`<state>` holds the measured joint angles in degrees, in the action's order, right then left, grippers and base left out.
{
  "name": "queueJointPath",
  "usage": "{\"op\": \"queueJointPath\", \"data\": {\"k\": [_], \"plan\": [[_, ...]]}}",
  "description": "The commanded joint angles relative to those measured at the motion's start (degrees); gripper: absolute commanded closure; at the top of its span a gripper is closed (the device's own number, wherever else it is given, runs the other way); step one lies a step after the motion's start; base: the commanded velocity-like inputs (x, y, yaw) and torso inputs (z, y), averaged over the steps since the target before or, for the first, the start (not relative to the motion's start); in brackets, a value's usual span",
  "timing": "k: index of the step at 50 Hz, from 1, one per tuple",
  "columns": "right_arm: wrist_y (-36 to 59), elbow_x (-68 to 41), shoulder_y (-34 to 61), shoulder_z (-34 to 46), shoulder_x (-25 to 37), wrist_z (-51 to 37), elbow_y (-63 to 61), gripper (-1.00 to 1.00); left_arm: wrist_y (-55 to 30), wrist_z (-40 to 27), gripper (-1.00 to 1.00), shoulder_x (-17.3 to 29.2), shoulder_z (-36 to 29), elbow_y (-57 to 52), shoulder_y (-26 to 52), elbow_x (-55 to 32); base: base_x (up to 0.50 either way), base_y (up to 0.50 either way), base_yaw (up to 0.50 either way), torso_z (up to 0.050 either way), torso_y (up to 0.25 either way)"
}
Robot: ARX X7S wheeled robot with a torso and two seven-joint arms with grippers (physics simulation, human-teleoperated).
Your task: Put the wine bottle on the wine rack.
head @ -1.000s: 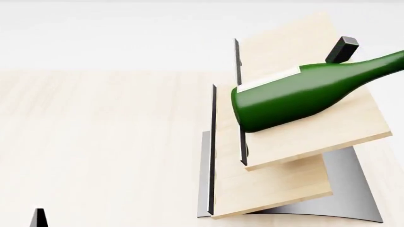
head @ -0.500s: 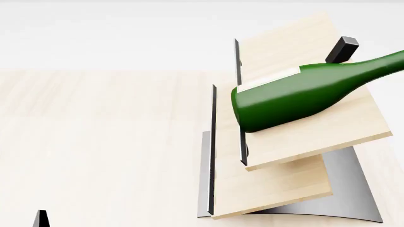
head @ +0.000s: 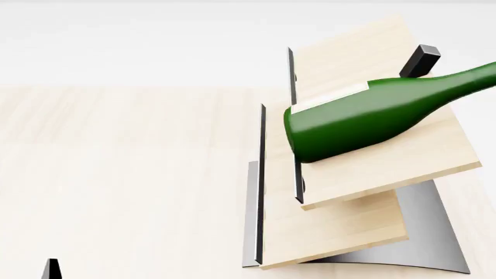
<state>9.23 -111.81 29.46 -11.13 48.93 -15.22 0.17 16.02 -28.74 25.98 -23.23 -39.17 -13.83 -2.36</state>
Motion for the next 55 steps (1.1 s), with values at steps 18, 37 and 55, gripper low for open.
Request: {"op": "queueJointPath", "data": {"k": [18, 37, 55], "plan": [[-7.0, 11.8, -10.3, -12.1, 5.1, -6.6, -16.1, -1.00, 0.0, -0.3, -1.00, 0.2, -0.4, 0.1, 0.0, 0.3, 0.00, 0.00, 0.00, 0.000, 0.000], [-6.4, 37.3, -17.8, -17.6, 11.9, -21.7, -31.0, -1.00, 0.0, -0.5, -1.00, 0.4, -0.6, 0.0, 0.1, 0.2, 0.00, 0.00, 0.00, 0.000, 0.000], [-1.6, 41.1, -23.8, -29.7, 13.6, -25.7, -41.7, -1.00, 0.2, -0.8, -1.00, 0.6, -0.7, 0.2, 0.2, 0.2, 0.00, 0.00, 0.00, 0.000, 0.000]]}}
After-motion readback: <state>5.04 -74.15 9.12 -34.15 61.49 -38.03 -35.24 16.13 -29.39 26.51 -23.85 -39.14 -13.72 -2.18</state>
